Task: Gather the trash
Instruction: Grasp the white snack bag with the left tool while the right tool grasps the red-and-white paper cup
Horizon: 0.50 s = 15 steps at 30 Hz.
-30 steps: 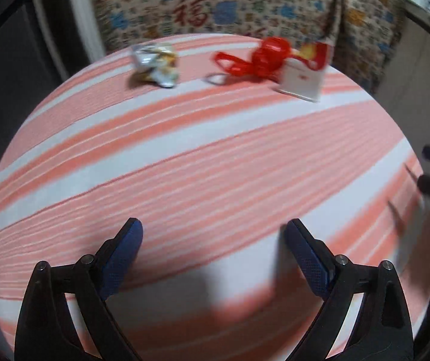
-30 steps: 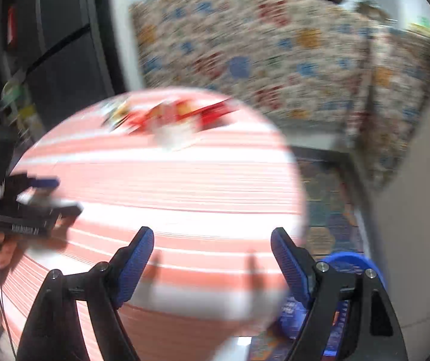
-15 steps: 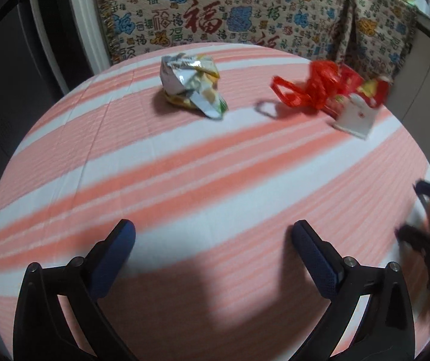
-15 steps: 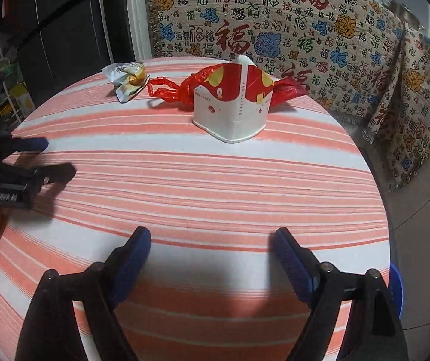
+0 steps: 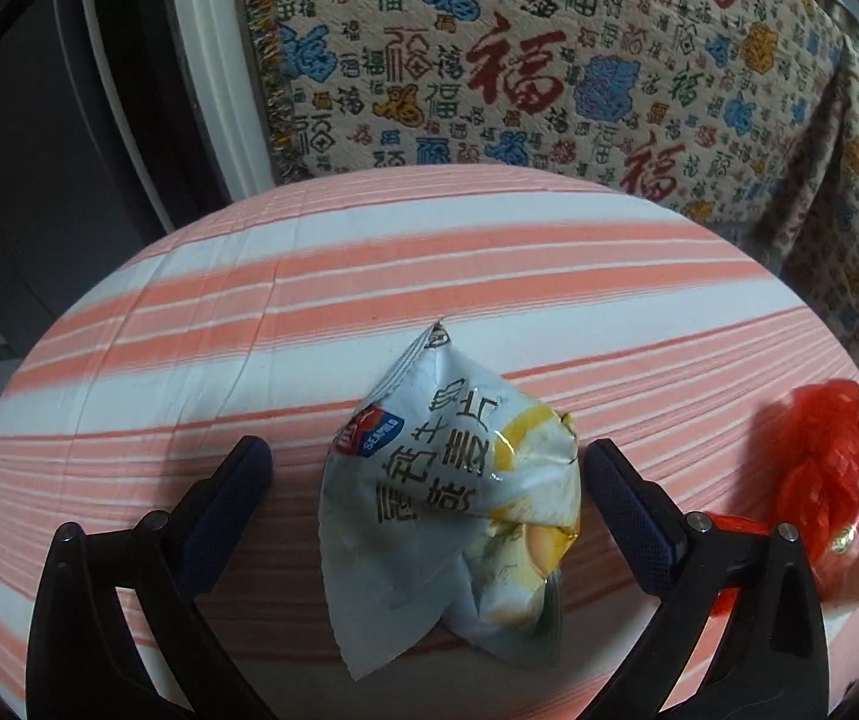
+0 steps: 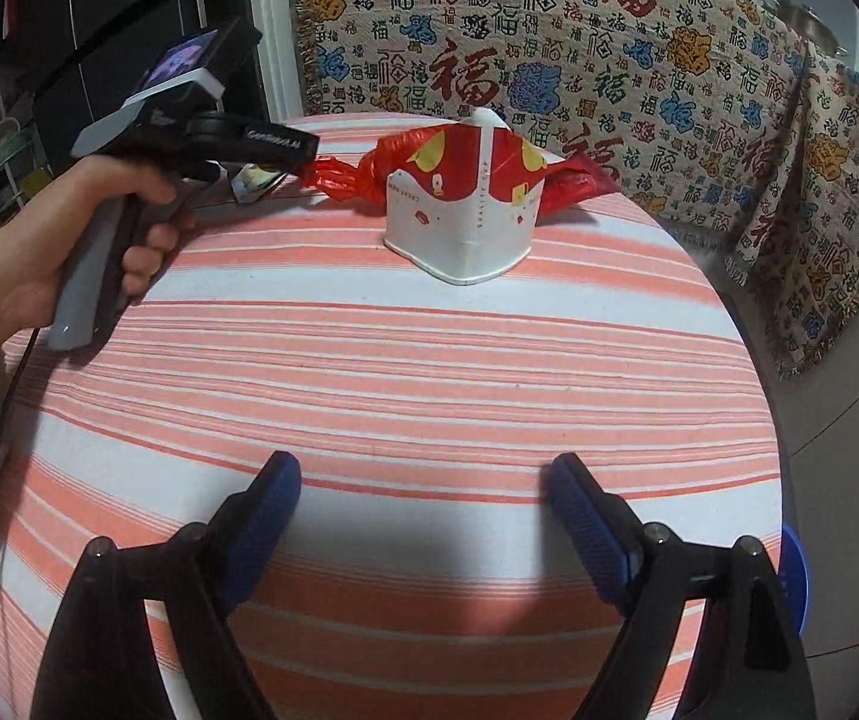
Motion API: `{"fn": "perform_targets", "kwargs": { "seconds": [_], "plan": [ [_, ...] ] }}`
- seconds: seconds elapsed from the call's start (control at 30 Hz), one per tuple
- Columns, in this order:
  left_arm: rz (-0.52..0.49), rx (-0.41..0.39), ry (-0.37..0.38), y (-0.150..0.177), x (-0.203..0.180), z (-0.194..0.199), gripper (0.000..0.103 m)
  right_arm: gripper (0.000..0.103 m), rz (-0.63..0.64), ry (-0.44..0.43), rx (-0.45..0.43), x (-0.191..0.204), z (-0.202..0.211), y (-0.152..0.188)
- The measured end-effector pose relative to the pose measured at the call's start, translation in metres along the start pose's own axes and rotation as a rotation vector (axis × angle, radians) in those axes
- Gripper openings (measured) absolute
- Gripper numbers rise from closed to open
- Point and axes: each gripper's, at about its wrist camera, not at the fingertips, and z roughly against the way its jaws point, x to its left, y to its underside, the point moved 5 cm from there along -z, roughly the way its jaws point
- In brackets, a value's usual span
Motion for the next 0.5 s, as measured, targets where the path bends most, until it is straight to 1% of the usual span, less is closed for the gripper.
{"fn": "perform_targets", "kwargs": {
  "seconds": [0.03,0.07,0.1,0.2,0.3,0.4,0.43,0.47,0.5],
  "plan": [
    [-0.007,-0.019,0.009,0.0,0.0,0.004,0.087,0.088,0.0,0.0,0.0,0.0,0.0,0.0],
    [-0.024,-0.039,0.019,0.002,-0.001,0.011,0.064,0.088,-0.001,-0.001,0.0,0.0,0.0,0.0],
    [-0.049,-0.046,0.031,0.005,-0.003,0.015,0.054,0.088,0.0,0.0,0.0,0.0,0.0,0.0],
    [-0.088,-0.049,0.066,0.02,-0.001,0.029,0.046,0.088,-0.001,0.0,0.0,0.0,0.0,0.001],
    [-0.096,-0.039,0.099,0.05,0.014,0.053,0.045,0.088,-0.002,-0.001,0.0,0.0,0.0,0.001],
    [-0.104,-0.009,0.127,0.096,0.035,0.089,0.045,0.089,-0.005,-0.007,0.0,0.0,-0.001,0.002],
    [-0.107,-0.004,0.133,0.107,0.04,0.096,0.045,0.091,-0.007,-0.012,0.0,0.001,-0.001,0.002],
    [-0.112,0.002,0.134,0.126,0.047,0.11,0.046,0.093,-0.007,-0.021,0.001,0.0,-0.002,0.002],
    [-0.117,0.002,0.133,0.139,0.052,0.119,0.047,0.097,-0.003,-0.037,0.004,0.001,-0.003,0.001]
  ]
}}
